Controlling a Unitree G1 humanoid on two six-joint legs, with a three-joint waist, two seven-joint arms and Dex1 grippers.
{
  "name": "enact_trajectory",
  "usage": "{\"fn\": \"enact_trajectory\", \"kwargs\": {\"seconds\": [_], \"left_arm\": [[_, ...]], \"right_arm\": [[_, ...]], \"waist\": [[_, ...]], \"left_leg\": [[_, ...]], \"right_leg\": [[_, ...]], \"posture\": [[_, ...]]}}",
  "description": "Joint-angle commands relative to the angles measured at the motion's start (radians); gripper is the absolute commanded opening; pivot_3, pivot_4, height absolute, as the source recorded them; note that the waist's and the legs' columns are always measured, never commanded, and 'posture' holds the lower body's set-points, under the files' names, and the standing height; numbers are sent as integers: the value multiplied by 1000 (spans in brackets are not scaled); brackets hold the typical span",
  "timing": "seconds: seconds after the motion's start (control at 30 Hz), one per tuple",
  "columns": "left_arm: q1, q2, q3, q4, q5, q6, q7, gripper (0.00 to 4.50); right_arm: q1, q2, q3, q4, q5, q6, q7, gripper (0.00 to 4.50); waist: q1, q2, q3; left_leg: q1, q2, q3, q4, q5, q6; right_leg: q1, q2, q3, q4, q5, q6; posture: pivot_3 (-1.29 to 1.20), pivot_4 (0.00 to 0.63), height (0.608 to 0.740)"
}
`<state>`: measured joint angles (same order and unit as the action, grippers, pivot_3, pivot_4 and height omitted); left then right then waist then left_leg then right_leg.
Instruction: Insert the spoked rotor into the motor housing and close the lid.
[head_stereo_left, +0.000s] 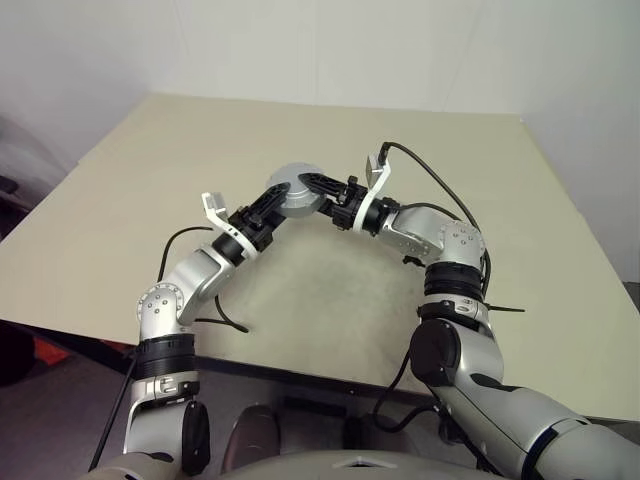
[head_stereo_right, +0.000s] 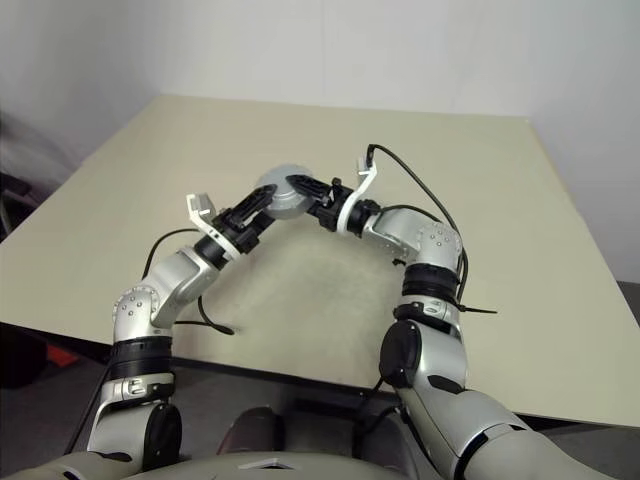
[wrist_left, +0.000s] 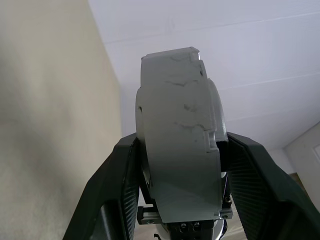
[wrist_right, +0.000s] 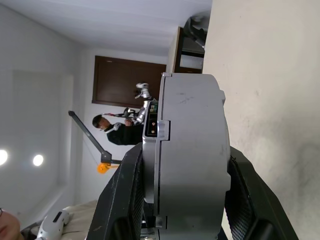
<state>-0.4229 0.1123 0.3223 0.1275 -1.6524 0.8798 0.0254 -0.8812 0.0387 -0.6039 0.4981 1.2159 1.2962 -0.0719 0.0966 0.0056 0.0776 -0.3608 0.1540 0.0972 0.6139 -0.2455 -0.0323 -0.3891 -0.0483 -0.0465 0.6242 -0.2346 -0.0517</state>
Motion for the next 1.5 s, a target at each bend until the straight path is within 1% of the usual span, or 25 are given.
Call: {"fn": "enact_trajectory", "kwargs": {"seconds": [0.03, 0.17, 0.23, 0.27, 0.33, 0.37, 0.4, 0.43, 0.6, 0.8, 1.0, 1.17, 1.5], "left_arm": [[-27, -1, 8, -26, 18, -18, 5, 2146], [-27, 0, 5, -29, 29, -16, 2, 2146], [-26, 0, 6, -31, 30, -16, 3, 2146], [-25, -1, 6, -32, 30, -16, 3, 2146], [-23, -3, 8, -35, 34, -15, 4, 2146], [-22, -4, 10, -36, 35, -14, 5, 2146], [-21, -5, 11, -39, 36, -14, 5, 2146], [-19, -6, 11, -42, 37, -14, 5, 2146], [-5, -9, 23, -59, 60, -38, 5, 2146], [32, 5, 98, -95, 102, -137, 10, 2146], [99, 32, 184, -147, 91, -194, 21, 2146], [148, 41, 228, -170, 98, -224, 45, 2146], [182, 49, 278, -111, 153, -296, 92, 2146]], "right_arm": [[-16, -10, 11, -24, 25, -7, 29, 2085], [-5, -18, 39, -42, 6, -21, 68, 2085], [6, -22, 61, -66, -4, -28, 105, 2798], [9, -23, 68, -70, -7, -30, 115, 3061], [14, -27, 87, -81, -18, -35, 131, 3745], [17, -29, 95, -89, -23, -39, 139, 4016], [18, -29, 104, -96, -35, -49, 134, 4402], [19, -27, 110, -101, -48, -65, 130, 4457], [28, -23, 126, -111, -77, -115, 128, 4457], [30, -28, 114, -66, -136, -220, 88, 4457], [30, -35, 115, -52, -136, -205, 96, 4457], [26, -39, 115, -37, -144, -198, 99, 4457], [18, -40, 120, -9, -169, -196, 101, 4457]], "waist": [[0, 0, 0], [0, 0, 0], [0, 0, 0], [0, 0, 0], [0, 0, 0], [0, 0, 0], [0, 0, 0], [0, 0, 0], [0, 0, 0], [-3, 0, 0], [-1, -1, -1], [-1, -3, -2], [-2, -5, -2]], "left_leg": [[0, 0, 0, 0, 0, 0], [-1, 0, 0, 0, 0, 0], [-1, 0, 0, 0, 0, 0], [-1, 0, 0, 0, 0, 0], [-1, 0, 0, 1, 0, 0], [-1, 0, 0, 1, 0, 0], [-1, 0, 0, 1, 0, 0], [-1, 0, 0, 1, 0, 0], [-1, 0, 0, 1, 0, 0], [-1, 0, 0, 1, 0, 0], [-1, 0, 0, 1, 0, 0], [-1, 0, -1, 1, 0, 0], [0, 1, -1, 2, 0, 0]], "right_leg": [[0, 0, 0, 0, 0, 0], [0, 0, 0, 0, 0, 0], [0, 0, 0, 0, 0, 0], [0, 0, 0, 0, 0, 0], [0, 0, 0, 0, 0, 0], [0, 0, 0, 0, 0, 0], [0, 0, 0, 0, 0, 0], [0, 0, 0, 0, 0, 0], [0, 0, 0, 0, 0, 0], [0, 0, 0, 1, 0, 0], [0, 0, -1, 0, 0, 0], [0, 0, -1, 0, 0, 0], [2, 0, -1, 0, 0, 0]], "posture": [[0, 0, 740], [0, 0, 740], [0, 0, 740], [0, 0, 740], [0, 0, 740], [0, 0, 740], [0, 0, 740], [0, 0, 740], [0, 0, 740], [0, 0, 740], [0, 0, 740], [0, 0, 740], [0, 0, 740]]}}
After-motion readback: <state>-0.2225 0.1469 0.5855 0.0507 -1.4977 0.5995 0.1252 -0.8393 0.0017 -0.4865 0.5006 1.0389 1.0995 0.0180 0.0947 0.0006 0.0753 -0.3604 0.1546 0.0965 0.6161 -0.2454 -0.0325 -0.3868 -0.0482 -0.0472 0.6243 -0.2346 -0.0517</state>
